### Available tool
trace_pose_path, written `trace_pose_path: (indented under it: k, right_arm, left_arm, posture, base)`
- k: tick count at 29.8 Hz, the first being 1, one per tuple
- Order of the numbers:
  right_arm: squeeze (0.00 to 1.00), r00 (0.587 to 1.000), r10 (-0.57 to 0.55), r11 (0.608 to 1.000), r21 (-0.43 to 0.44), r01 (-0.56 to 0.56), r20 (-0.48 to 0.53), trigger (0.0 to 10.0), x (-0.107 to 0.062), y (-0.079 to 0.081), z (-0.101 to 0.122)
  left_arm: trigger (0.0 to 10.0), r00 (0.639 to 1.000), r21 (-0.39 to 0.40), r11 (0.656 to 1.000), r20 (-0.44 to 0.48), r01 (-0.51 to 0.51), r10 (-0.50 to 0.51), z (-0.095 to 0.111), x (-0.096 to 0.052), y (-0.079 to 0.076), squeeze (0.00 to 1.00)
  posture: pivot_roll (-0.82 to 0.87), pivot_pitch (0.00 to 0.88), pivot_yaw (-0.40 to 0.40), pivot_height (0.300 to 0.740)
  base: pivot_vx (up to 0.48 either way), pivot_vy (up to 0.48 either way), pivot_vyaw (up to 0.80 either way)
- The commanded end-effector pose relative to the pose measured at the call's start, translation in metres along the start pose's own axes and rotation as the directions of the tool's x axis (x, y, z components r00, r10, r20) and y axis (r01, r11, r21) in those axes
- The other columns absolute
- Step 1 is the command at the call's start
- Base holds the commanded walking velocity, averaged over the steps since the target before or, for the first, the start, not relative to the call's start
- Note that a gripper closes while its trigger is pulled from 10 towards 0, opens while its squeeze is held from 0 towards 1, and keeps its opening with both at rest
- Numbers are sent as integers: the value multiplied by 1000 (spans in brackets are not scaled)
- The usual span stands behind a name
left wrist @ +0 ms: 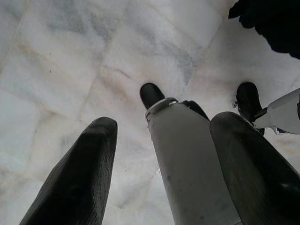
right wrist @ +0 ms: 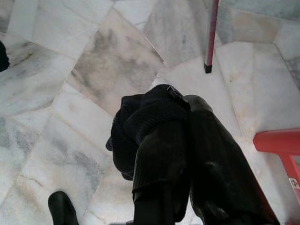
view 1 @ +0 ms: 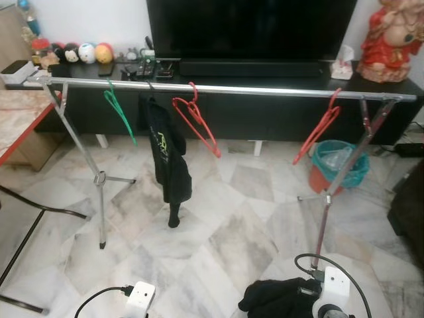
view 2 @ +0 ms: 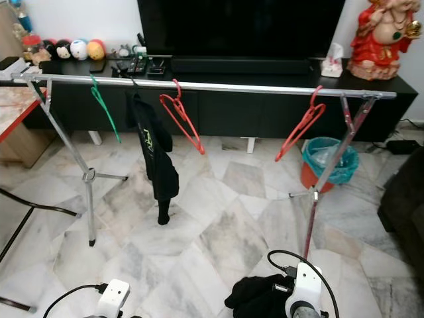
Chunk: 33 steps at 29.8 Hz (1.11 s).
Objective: Hang hanger
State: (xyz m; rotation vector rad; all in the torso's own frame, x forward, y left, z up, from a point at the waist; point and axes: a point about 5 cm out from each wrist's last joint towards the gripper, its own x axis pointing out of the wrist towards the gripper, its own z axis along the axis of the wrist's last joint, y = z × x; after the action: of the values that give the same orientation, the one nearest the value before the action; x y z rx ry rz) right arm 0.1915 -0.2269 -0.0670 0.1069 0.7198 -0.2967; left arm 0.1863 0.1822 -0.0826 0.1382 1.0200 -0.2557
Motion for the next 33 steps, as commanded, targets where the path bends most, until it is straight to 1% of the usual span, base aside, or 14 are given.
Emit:
trace_pose_path:
  k: [1, 11, 16, 33]
  right_arm:
    - [0, 1000, -3, 1000, 14, 2, 20, 10000, 1, 2, 4]
    - [0, 1000, -13, 1000, 27, 12, 13, 10000, 1, 2, 3]
    - [0, 1000, -12, 1000, 28, 12, 15, 10000, 1, 2, 3]
    - [0, 1000, -2, 1000, 17, 2, 30, 10000, 2, 4, 7]
  left_arm:
    - [10000, 1000, -20, 1000, -10, -8, 8, -4, -1, 3, 0]
    - [10000, 1000, -23, 1000, -9, -8, 8, -4, -2, 5, 0]
    - [10000, 1000, -23, 1000, -10, -8, 8, -3, -1, 4, 0]
    - [10000, 1000, -22, 1000, -9, -6, 5, -3, -1, 5, 0]
  posture:
    - [-113, 0, 37, 740]
    - [-116, 0, 45, 740]
    - [-117, 0, 46, 740]
    - [-115, 0, 44, 740]
  base:
    - [0, 0, 0]
    - [-293, 0, 0]
    - [-320, 0, -690]
    - [-322, 0, 0]
